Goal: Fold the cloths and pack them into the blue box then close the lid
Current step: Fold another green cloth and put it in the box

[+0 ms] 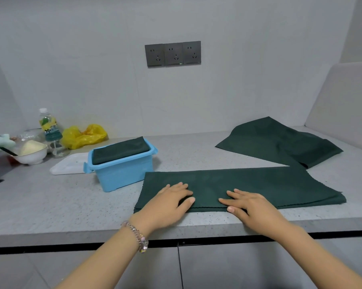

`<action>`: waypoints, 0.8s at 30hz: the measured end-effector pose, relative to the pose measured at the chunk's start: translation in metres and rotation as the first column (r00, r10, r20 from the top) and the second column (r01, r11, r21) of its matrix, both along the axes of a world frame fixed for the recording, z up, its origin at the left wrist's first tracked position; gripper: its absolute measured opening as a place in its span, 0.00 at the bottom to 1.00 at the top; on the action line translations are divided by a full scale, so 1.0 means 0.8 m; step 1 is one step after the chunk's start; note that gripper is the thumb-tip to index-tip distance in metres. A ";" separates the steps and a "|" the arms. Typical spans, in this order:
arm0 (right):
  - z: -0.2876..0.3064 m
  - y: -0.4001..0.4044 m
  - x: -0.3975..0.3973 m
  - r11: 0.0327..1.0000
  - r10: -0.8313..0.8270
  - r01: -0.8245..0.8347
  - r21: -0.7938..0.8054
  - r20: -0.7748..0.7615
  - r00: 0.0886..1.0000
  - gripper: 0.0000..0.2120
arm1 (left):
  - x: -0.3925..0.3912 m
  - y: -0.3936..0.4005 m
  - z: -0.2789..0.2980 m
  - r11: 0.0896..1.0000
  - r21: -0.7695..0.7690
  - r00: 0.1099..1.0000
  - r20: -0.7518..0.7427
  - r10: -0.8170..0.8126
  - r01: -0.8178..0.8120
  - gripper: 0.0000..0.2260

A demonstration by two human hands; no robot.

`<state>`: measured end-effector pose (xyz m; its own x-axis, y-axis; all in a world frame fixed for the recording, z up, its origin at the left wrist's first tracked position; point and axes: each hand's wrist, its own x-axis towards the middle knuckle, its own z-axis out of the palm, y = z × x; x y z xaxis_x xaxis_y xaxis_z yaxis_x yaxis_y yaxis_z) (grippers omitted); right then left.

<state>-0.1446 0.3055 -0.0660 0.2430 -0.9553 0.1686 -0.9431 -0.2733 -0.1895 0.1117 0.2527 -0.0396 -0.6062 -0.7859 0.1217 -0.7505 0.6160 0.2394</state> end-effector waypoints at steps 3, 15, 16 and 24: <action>0.000 0.001 -0.002 1.000 0.004 -0.004 0.015 0.003 1.000 0.18 | -0.045 -0.013 0.005 1.000 0.022 1.000 -0.029 0.001 -0.001 0.21; 0.006 0.007 -0.010 0.999 -0.020 0.004 0.053 0.308 0.951 0.17 | -0.160 -0.070 -0.031 0.973 0.062 0.964 0.161 0.211 -0.223 0.28; 0.009 0.005 -0.014 0.997 -0.082 0.076 0.032 0.383 0.920 0.15 | -0.158 -0.071 -0.036 0.974 0.050 0.963 0.170 0.210 -0.221 0.29; 0.033 -0.092 -0.013 0.961 -0.277 0.278 -0.006 0.067 0.958 0.22 | -0.161 -0.070 -0.034 0.977 0.030 0.966 0.160 0.203 -0.211 0.28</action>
<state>-0.1553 0.2319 -0.0393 -0.0434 -0.9808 0.1903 -0.9681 -0.0058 -0.2506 -0.0168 0.1965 -0.0671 -0.4384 -0.8988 -0.0006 -0.8906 0.4344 0.1344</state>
